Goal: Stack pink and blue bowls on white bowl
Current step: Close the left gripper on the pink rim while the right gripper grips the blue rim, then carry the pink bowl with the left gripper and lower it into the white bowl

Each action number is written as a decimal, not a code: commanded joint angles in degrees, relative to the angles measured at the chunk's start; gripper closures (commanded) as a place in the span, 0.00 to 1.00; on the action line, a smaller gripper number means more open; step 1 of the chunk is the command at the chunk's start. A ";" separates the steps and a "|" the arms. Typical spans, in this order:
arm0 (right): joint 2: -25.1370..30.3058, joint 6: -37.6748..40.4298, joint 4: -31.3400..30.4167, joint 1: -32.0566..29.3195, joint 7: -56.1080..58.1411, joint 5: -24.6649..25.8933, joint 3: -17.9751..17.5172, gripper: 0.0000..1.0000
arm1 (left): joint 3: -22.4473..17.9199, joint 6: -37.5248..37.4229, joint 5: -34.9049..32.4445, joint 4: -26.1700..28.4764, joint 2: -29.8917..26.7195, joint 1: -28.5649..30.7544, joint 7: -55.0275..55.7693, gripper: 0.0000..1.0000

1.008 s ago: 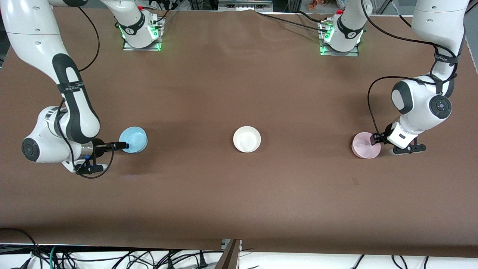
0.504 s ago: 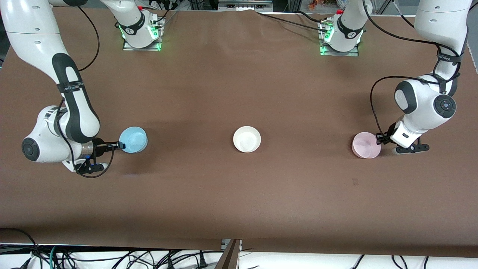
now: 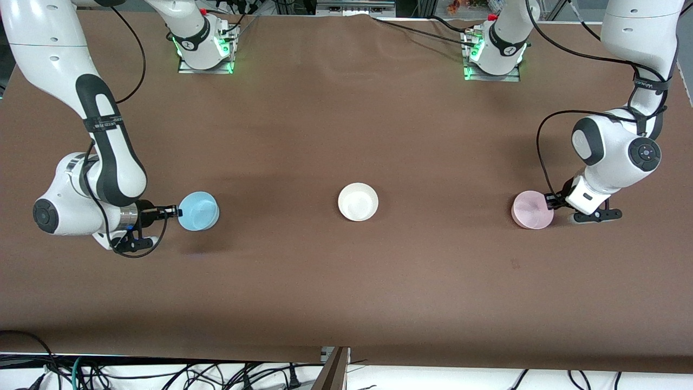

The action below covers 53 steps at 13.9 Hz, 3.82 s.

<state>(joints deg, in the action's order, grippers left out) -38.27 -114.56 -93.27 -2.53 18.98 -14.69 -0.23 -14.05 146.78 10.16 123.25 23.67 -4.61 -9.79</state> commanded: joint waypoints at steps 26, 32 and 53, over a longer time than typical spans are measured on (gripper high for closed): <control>2.76 8.57 6.79 -0.28 -10.37 -0.78 -11.02 1.00 | 17.21 -4.67 -0.31 -16.64 -0.29 -15.06 64.16 1.00; 2.76 8.57 6.70 -0.19 -10.37 -0.86 -11.02 1.00 | 17.13 -0.27 -6.81 -16.55 2.25 -25.08 83.85 1.00; 2.76 8.57 6.70 -0.11 -10.72 -0.86 -11.02 1.00 | 17.48 1.22 -11.83 -14.79 3.93 -33.09 101.81 1.00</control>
<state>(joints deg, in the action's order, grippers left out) -36.15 -106.95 -86.68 -2.27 8.81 -14.95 -10.89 3.93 146.65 -0.01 107.67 27.62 -36.89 90.08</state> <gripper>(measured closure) 0.974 0.974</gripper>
